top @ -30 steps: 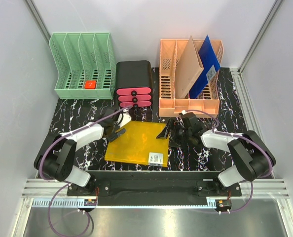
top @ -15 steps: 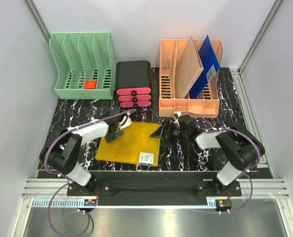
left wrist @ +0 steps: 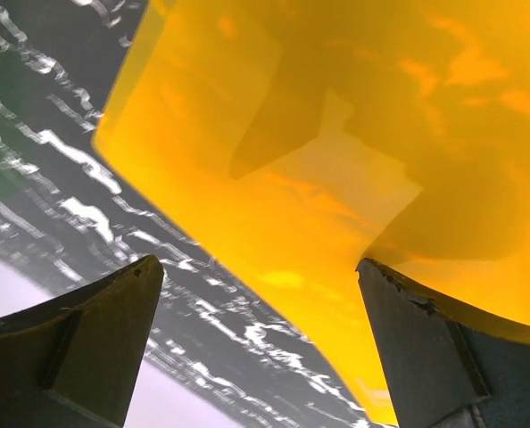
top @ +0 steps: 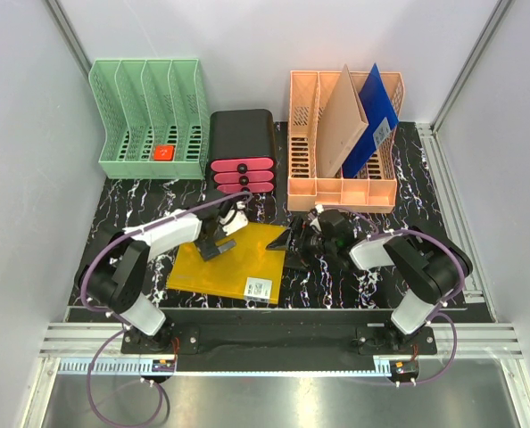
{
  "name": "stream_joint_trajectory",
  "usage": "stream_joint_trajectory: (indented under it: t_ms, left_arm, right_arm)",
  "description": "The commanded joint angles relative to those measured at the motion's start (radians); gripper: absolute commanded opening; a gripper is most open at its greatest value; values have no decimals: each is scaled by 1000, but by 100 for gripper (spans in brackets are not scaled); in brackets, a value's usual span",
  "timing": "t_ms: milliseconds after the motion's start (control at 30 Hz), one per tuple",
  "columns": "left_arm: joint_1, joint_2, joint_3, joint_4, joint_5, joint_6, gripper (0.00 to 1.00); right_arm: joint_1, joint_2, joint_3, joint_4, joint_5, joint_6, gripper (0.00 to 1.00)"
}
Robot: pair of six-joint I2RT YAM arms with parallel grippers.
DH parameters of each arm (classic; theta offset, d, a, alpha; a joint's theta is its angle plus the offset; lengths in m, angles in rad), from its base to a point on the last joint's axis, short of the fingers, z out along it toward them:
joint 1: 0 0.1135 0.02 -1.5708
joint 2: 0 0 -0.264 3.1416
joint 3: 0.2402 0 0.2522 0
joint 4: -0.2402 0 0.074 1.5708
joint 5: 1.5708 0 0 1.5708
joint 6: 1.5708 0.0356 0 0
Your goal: Organize the desk
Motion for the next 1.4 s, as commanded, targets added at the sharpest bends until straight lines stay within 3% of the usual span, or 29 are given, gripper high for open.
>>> stream_joint_trajectory:
  t_ms: [0, 133, 400, 767, 1067, 1367]
  left_arm:
    - [34, -29, 21, -66, 219, -104, 99]
    - [203, -157, 110, -121, 219, -74, 99]
    - [446, -212, -51, -6, 98, 61, 99]
    - [452, -132, -137, 89, 73, 29, 99]
    - [455, -72, -137, 74, 150, 7, 99]
    - [420, -37, -114, 23, 214, -11, 99]
  right_arm:
    - [28, -32, 11, -4, -11, 10, 99]
    - [28, -55, 8, -53, 4, -18, 100]
    - [29, -78, -15, -53, 12, -21, 100]
    - [29, -137, -45, -79, 27, -27, 100]
    - [28, -157, -61, -100, 46, -33, 100]
    - [28, -31, -78, -1, 44, -17, 100]
